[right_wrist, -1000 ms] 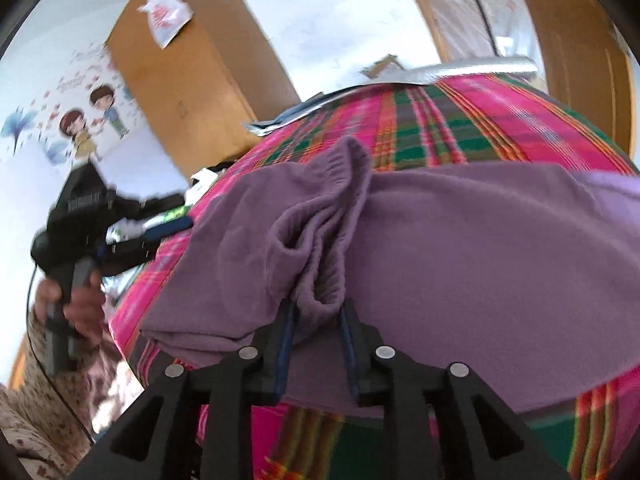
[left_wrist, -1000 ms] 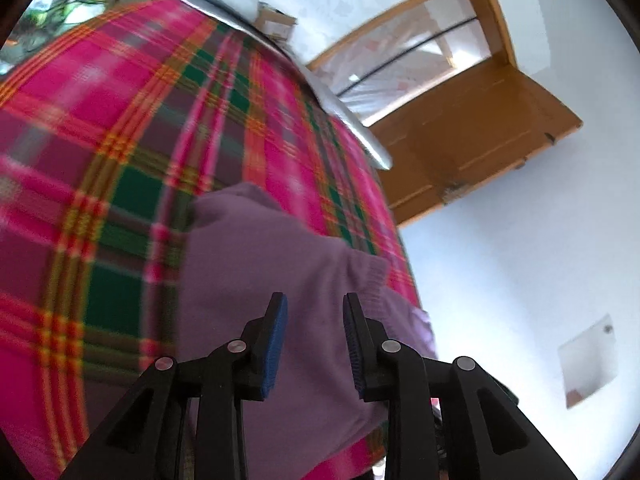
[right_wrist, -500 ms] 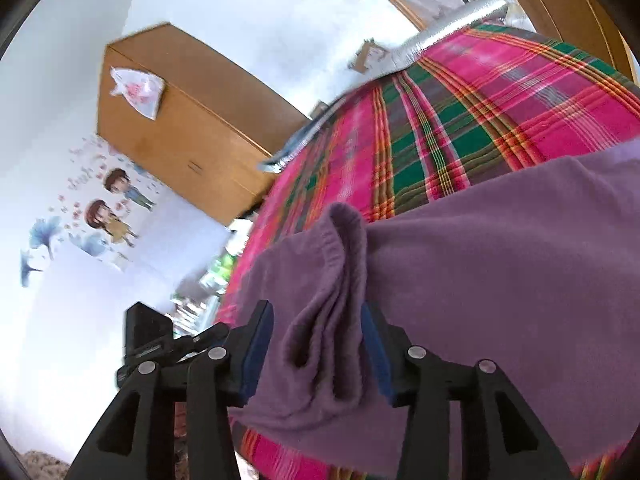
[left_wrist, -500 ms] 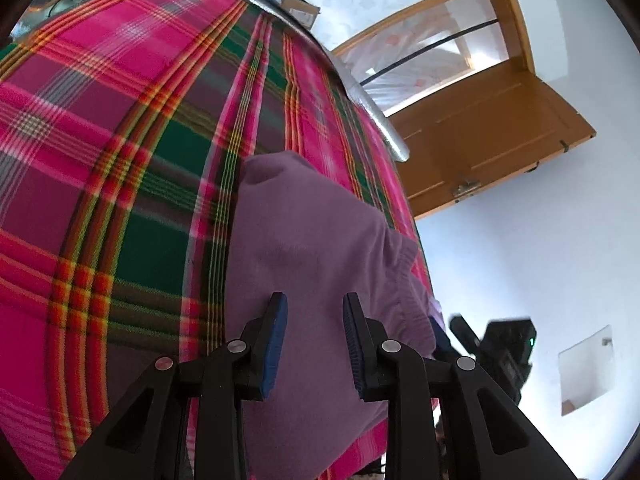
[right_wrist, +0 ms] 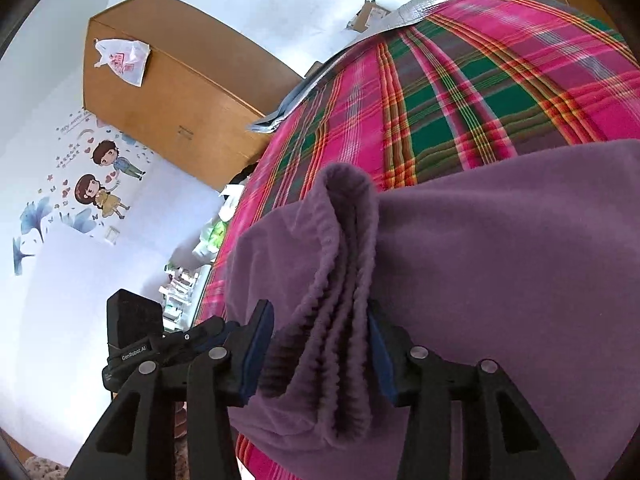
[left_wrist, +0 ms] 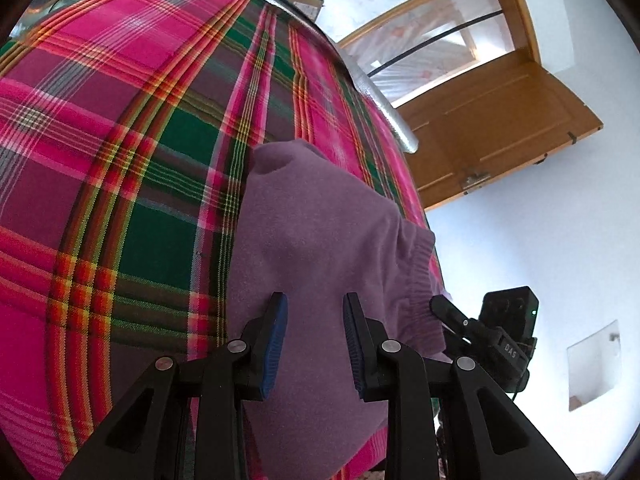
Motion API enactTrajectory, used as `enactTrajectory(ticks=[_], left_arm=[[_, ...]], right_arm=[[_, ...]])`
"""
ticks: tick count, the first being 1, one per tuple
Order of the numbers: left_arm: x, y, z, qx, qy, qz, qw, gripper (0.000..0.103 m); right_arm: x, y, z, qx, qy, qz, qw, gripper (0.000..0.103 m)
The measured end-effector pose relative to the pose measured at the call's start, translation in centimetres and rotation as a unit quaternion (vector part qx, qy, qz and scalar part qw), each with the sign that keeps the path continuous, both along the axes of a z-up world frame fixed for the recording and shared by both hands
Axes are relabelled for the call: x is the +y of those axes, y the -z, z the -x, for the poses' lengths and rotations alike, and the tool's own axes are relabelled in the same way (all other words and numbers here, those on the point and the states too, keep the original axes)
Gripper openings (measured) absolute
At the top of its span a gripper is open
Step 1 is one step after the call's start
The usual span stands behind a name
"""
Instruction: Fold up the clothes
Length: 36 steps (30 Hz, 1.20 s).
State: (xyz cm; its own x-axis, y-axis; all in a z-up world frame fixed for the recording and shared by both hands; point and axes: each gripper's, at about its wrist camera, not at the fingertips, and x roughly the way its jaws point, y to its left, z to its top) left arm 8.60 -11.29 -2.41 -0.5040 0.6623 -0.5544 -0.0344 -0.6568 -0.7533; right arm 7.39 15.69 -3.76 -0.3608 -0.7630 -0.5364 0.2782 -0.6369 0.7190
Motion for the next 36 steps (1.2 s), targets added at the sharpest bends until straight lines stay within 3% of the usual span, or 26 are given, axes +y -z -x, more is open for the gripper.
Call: enactTrajectory(ticks=[4,11,13,16,25,28,32,36], left_arm=[[-0.1,0.0,-0.4,0.001,0.001,0.003,1.0000,0.029],[-0.4,-0.1,-0.9,0.000,0.000,0.002,1.0000,0.029],[-0.4,-0.2,-0.9,0.000,-0.001,0.002,1.0000,0.029],[-0.3,-0.2,-0.9,0.000,-0.001,0.002,1.0000,0.029],[0.0,-1.2,-0.6,0.012,-0.014,0.016,0.9997,0.029],[0.4,-1.3,-0.2,0.013,-0.012,0.021,0.9996,0.029],[0.5,-1.3,0.8,0.012,-0.011,0.020,0.9997,0.029],[0.1,-1.5,1.9,0.015,-0.014,0.025,0.9995,0.029]], right_arm=[[0.1,-0.2,0.5,-0.003,-0.006,0.008,1.000,0.048],[-1.2,0.4,0.8,-0.011,-0.022,-0.045,0.999,0.047],[-1.5,-0.1,0.3,0.012,-0.023,-0.062,0.998,0.028],[-1.3,-0.7,-0.3,0.026,-0.020,-0.071,0.997,0.021],[1.1,-3.5,-3.2,0.066,0.015,-0.034,0.997,0.020],[1.7,-2.8,-3.5,0.055,0.024,-0.037,0.997,0.020],[2.4,0.0,-2.7,0.010,0.044,-0.052,0.998,0.020],[2.6,0.5,-2.2,0.005,0.045,-0.052,0.998,0.022]])
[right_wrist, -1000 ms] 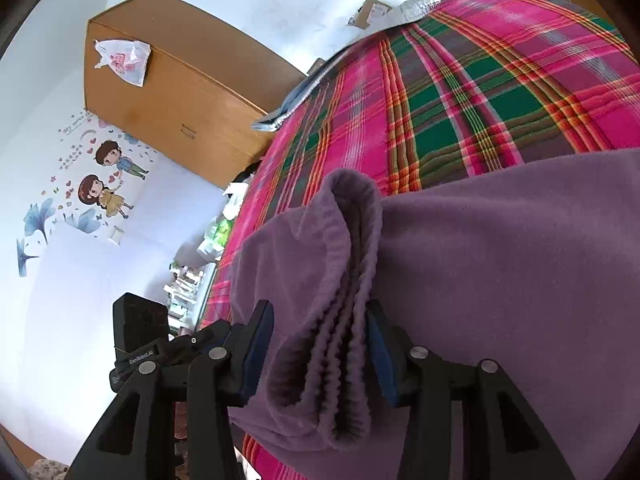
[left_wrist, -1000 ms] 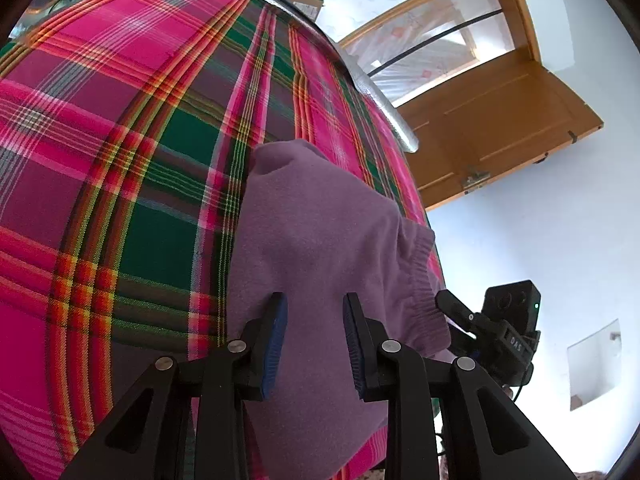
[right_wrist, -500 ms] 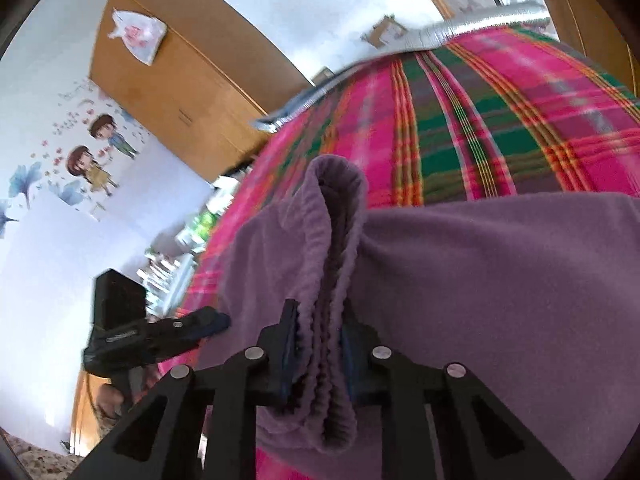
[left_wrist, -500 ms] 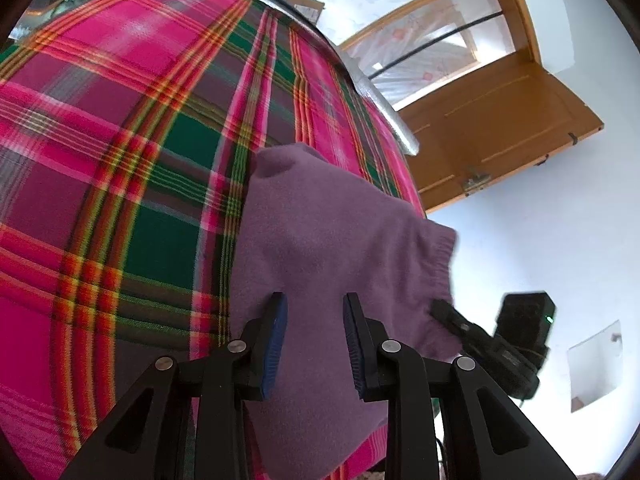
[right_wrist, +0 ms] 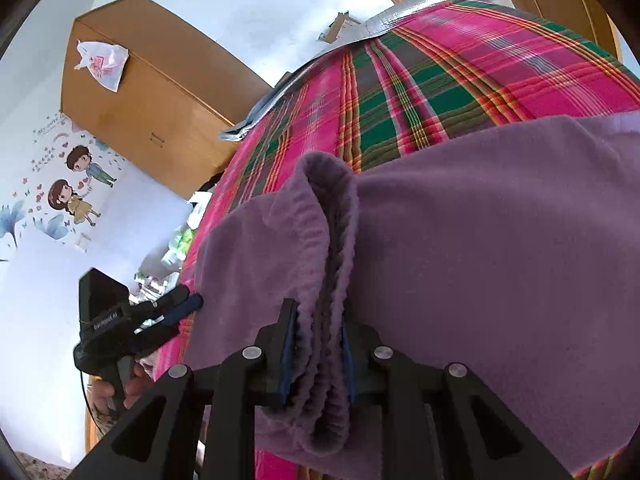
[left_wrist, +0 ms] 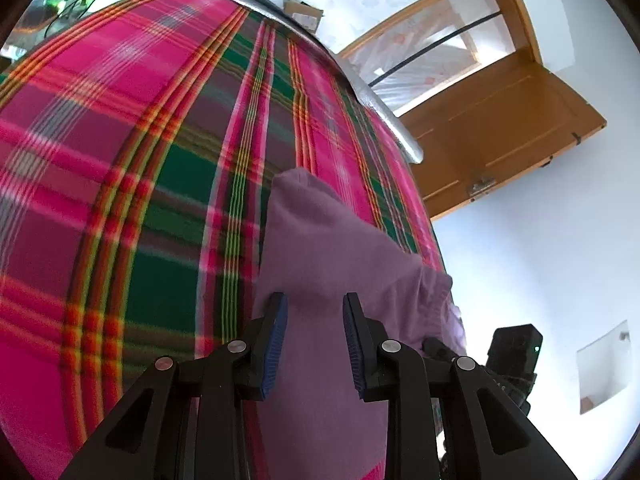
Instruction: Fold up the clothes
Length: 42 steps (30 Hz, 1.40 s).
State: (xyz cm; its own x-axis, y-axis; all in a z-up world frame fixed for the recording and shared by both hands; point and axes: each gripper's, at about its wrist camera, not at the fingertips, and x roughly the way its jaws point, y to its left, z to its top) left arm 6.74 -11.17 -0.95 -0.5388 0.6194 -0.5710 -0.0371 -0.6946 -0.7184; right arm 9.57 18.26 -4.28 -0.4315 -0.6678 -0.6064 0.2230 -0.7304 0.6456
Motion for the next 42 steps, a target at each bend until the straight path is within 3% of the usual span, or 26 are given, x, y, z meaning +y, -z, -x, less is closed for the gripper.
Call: enactTrajectory(ticks=[6,11,16,19,21,23,24,25,28,33,37,42], left_arm=[[-0.3,-0.1,2.8,-0.004,-0.003,0.006,1.0000,0.029],[-0.6,0.3,5.2,-0.012,-0.008,0.003,0.9999,0.029],[-0.4,1.2,7.3,-0.027,0.006,-0.009,0.9996,0.029],[-0.3,1.2,7.7,-0.015,0.000,-0.013,0.9998,0.029],[0.0,1.0,7.7,-0.003,0.006,0.000,1.0000,0.029],[-0.3,1.2,7.9,-0.003,0.004,-0.002,1.0000,0.022],[-0.4,1.2,8.1,-0.003,0.004,-0.003,1.0000,0.021],[-0.6,1.4,8.2,-0.003,0.002,-0.006,1.0000,0.015],[-1.1,1.7,8.3,-0.005,-0.009,-0.011,0.9999,0.014],[-0.9,1.2,7.9,-0.006,-0.005,-0.011,0.9999,0.011],[-1.5,0.8,7.2,-0.024,-0.008,-0.021,0.9995,0.025],[-1.0,1.1,7.2,-0.038,0.000,-0.008,0.9993,0.025]], right_arm=[[-1.2,-1.6,-0.2,0.036,-0.021,-0.069,0.997,0.026],[-2.4,-3.3,-0.4,0.080,-0.035,-0.142,0.986,0.027],[-2.9,-4.0,-0.4,0.098,-0.033,-0.167,0.980,0.027],[-2.6,-4.3,0.1,0.102,-0.018,-0.192,0.976,0.028],[-2.0,-3.9,0.2,0.089,-0.007,-0.183,0.979,0.028],[-1.8,-3.8,0.6,0.087,0.003,-0.183,0.979,0.028],[-1.9,-4.0,0.9,0.092,0.008,-0.186,0.978,0.028],[-2.0,-4.3,1.1,0.100,0.013,-0.186,0.977,0.028],[-3.1,-5.3,1.9,0.126,-0.002,-0.182,0.975,0.028],[-5.9,-5.7,3.5,0.164,-0.064,-0.240,0.955,0.028],[-5.3,-4.9,5.0,0.139,-0.058,-0.239,0.959,0.031],[-4.1,-4.0,5.5,0.117,-0.046,-0.194,0.973,0.032]])
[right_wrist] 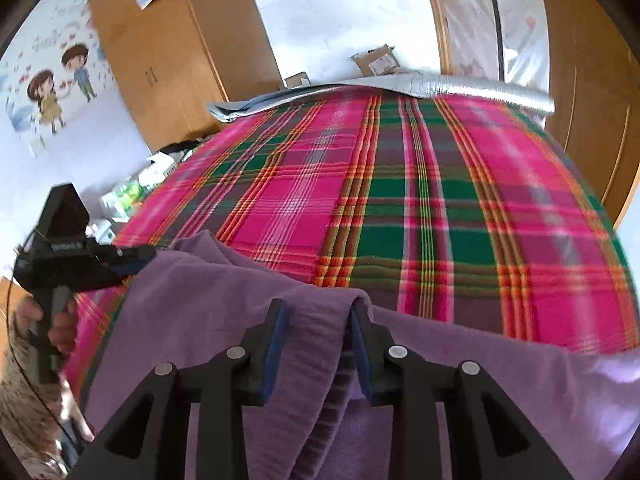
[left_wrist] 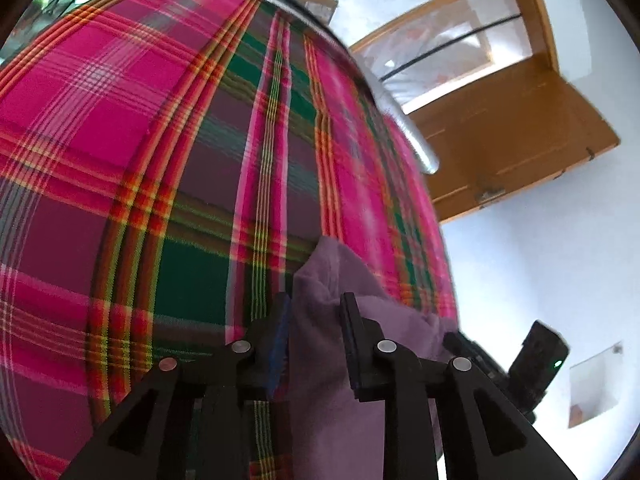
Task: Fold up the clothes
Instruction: 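Release the pants with the right tool and pull back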
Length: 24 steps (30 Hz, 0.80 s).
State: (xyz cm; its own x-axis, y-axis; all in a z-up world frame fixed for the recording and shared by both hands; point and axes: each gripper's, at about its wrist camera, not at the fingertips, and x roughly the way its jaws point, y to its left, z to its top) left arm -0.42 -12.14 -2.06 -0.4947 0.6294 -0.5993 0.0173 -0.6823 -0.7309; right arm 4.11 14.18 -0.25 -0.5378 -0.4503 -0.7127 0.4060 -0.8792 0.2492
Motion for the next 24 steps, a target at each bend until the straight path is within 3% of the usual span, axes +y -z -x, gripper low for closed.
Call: enactTrajectory(ticks=[2,3,4,9,14,18,24], left_arm=[[0.3,0.1,0.1,0.003,-0.003,0.002,1.0000,0.025],[0.4,0.1,0.1,0.007,-0.007,0.002,1.0000,0.025],[0.4,0.1,0.1,0.010,-0.010,0.002,0.9999,0.025],[0.7,0.3,0.1,0.014,-0.019,0.032,0.9992,0.025],[0.7,0.2,-0.1,0.016,-0.021,0.047,0.9985,0.025],[0.6,-0.2,-0.6,0.014,-0.024,0.045,0.9986,0.025],[0.4,-1.3,-2.3,0.020,-0.028,0.037,0.9987,0.025]], right_arm=[[0.5,0.0,0.1,-0.003,0.004,0.022,1.000,0.021],[0.8,0.0,0.0,-0.003,0.007,0.036,0.999,0.009],[1.0,-0.1,0.0,-0.005,0.008,0.045,0.999,0.008],[2.5,2.1,0.4,-0.043,0.055,0.055,0.996,0.008],[1.8,2.5,0.1,-0.021,0.057,0.032,0.998,0.009],[2.2,1.6,-0.5,-0.021,0.056,0.022,0.998,0.018],[3.0,-1.3,-4.4,0.020,0.031,0.051,0.998,0.018]])
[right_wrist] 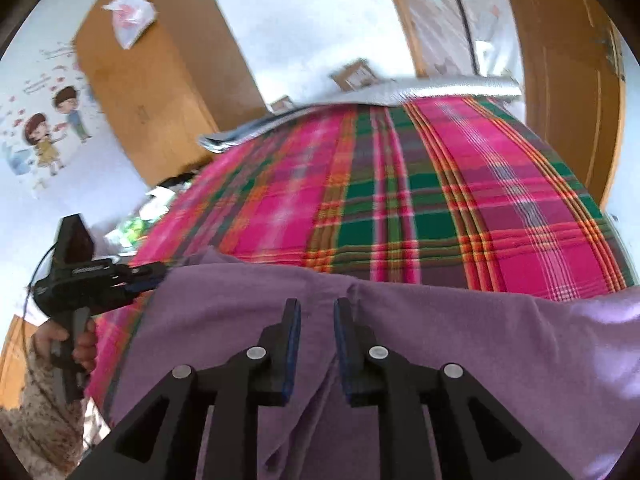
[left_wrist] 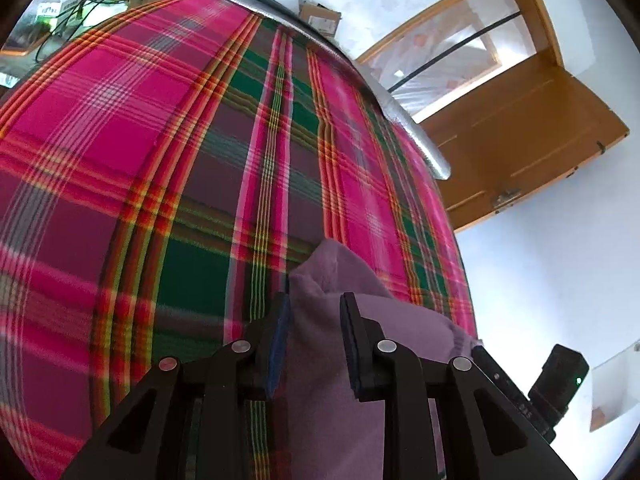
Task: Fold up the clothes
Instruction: 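Release the pants with the right tool and pull back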
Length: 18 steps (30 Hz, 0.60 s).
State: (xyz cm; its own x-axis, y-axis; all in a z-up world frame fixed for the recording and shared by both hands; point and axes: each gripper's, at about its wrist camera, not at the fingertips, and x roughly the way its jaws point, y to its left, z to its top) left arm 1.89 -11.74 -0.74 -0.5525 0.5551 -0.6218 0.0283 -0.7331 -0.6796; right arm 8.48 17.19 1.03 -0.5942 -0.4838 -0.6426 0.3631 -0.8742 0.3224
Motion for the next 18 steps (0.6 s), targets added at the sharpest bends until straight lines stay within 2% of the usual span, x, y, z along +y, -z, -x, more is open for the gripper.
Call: enactTrajectory(ticks=[4,8,11,16,18], left_arm=[[0.0,-0.6,-1.4,0.008,-0.004,0.005,0.9999,0.025],[-0.4,-0.6,-3.2,0.002,-0.001,0.009,1.0000,0.025],[0.2,0.0,-3.2,-0.008,-0.004,0.010,0.9999,0.025],[0.8,0.4,-3.3,-0.016,-0.006,0.014,0.9997,0.025],[0.9,0.3,-3.4,-0.017,-0.004,0.019,0.9997,0.025]], right_arm=[[-2.2,-0.3,-2.7,0.021,-0.063,-0.010,0.998,0.018],[-3.9,1.2,-4.7,0.013,-0.096,-0.049,0.994,0.018],[-4.2,2.2,-6.8,0.038,-0.092,-0.105,0.989,0.018],[-3.9,3.1,-9.0,0.084,-0.093,-0.129,0.984,0.019],[-3.8,2.9,-8.9,0.080,-0.087,-0.123,0.985,0.019]])
